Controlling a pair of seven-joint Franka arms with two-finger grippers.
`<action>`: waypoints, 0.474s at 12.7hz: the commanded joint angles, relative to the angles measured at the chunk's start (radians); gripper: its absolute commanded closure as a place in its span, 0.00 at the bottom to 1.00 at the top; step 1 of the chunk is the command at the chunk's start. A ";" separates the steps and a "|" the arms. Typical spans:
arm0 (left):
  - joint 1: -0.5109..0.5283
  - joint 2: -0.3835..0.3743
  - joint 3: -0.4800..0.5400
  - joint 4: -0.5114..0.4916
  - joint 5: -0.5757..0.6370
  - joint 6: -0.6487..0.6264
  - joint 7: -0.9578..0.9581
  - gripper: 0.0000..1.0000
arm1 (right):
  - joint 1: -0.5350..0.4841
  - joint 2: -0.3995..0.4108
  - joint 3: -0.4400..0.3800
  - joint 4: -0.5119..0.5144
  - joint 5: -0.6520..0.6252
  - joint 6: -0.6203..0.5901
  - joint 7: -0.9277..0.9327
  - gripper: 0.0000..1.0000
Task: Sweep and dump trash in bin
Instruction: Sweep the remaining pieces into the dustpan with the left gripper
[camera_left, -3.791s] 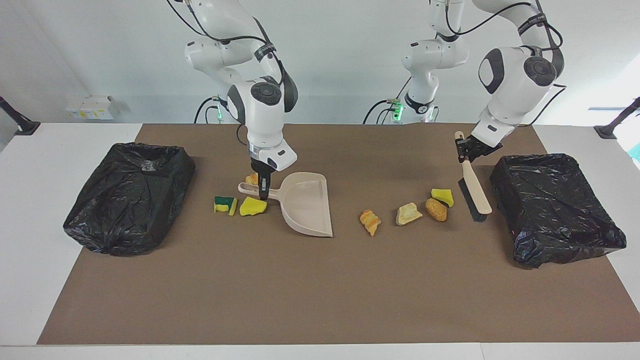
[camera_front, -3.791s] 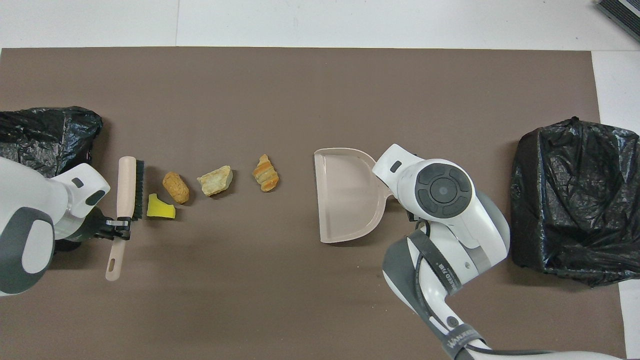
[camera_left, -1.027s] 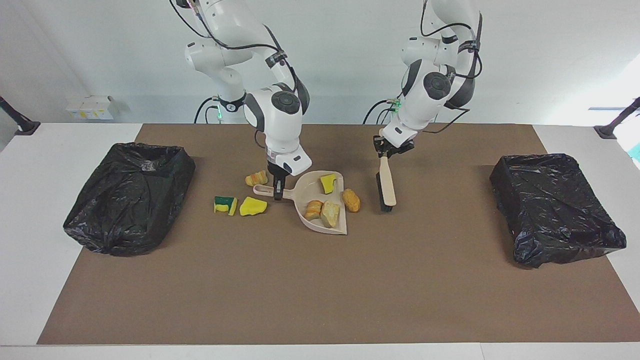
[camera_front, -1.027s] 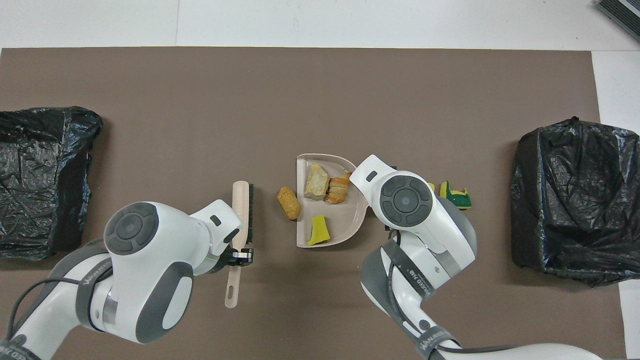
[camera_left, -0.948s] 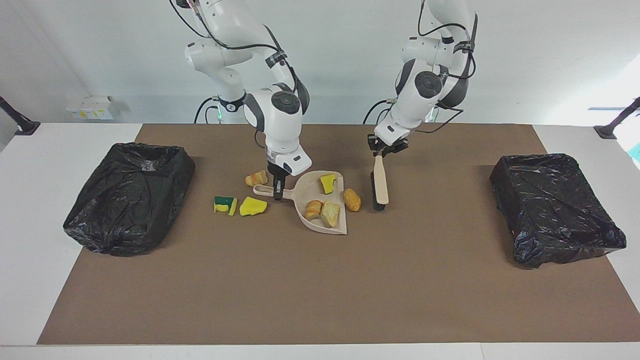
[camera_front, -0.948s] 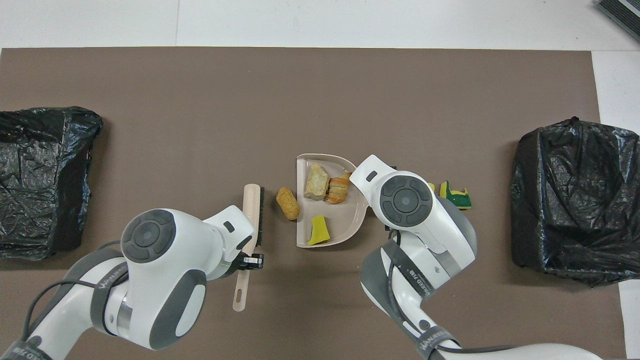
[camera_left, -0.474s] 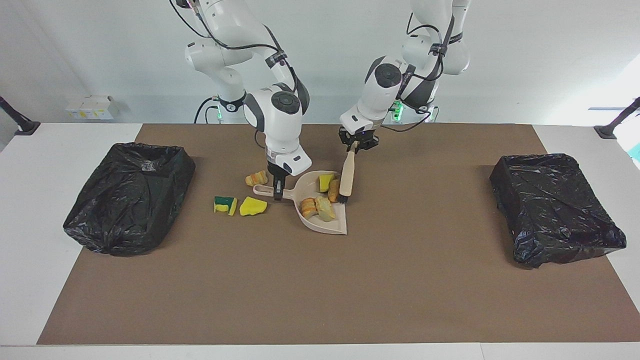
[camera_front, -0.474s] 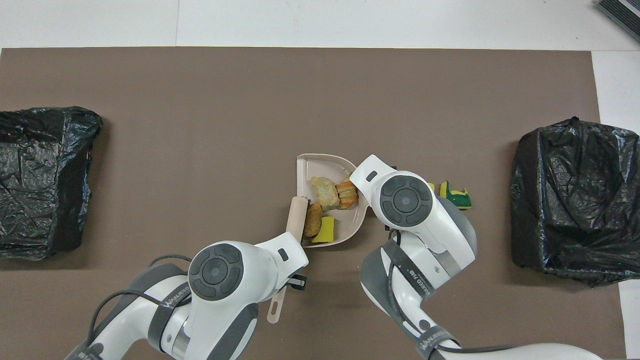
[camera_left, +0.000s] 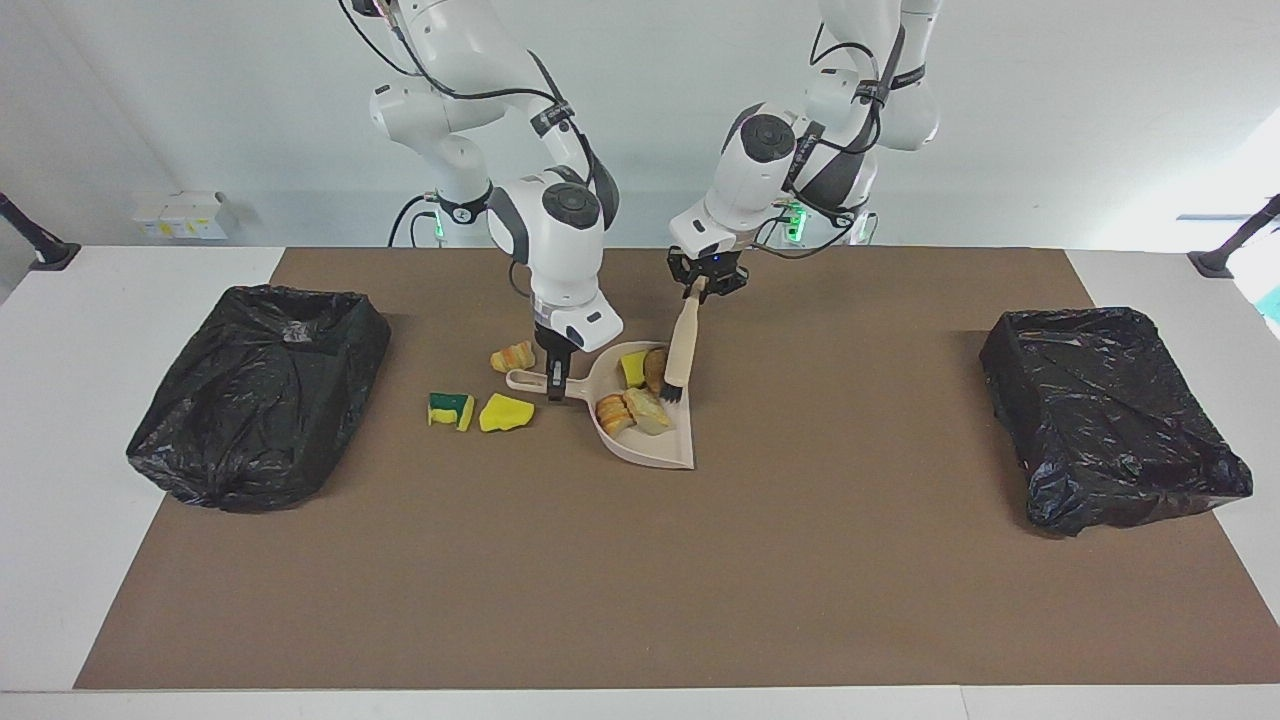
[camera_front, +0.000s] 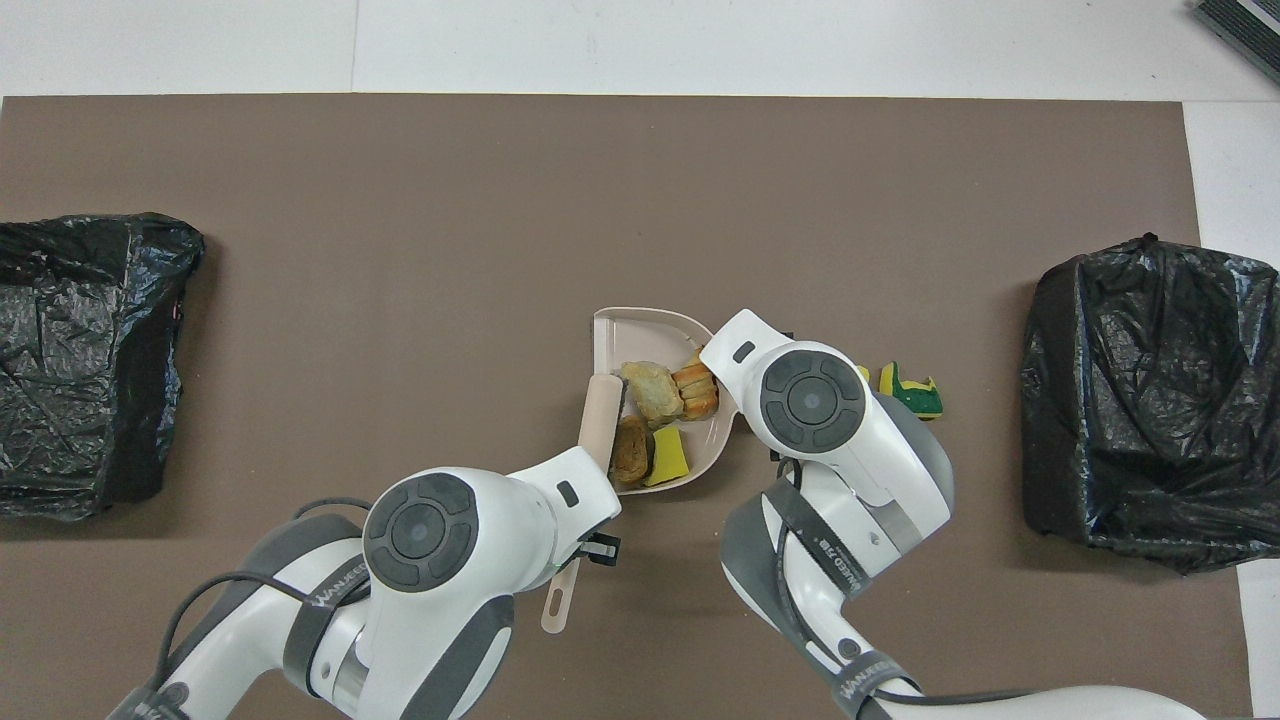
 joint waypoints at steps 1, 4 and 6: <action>0.091 -0.046 0.003 0.095 0.001 -0.147 -0.004 1.00 | -0.016 0.009 0.005 -0.003 -0.016 0.010 0.033 1.00; 0.184 -0.047 0.003 0.233 0.136 -0.358 -0.002 1.00 | -0.039 0.003 0.006 0.003 -0.005 0.008 0.027 1.00; 0.224 -0.048 0.003 0.248 0.168 -0.412 -0.008 1.00 | -0.056 -0.009 0.006 0.034 0.027 -0.027 0.012 1.00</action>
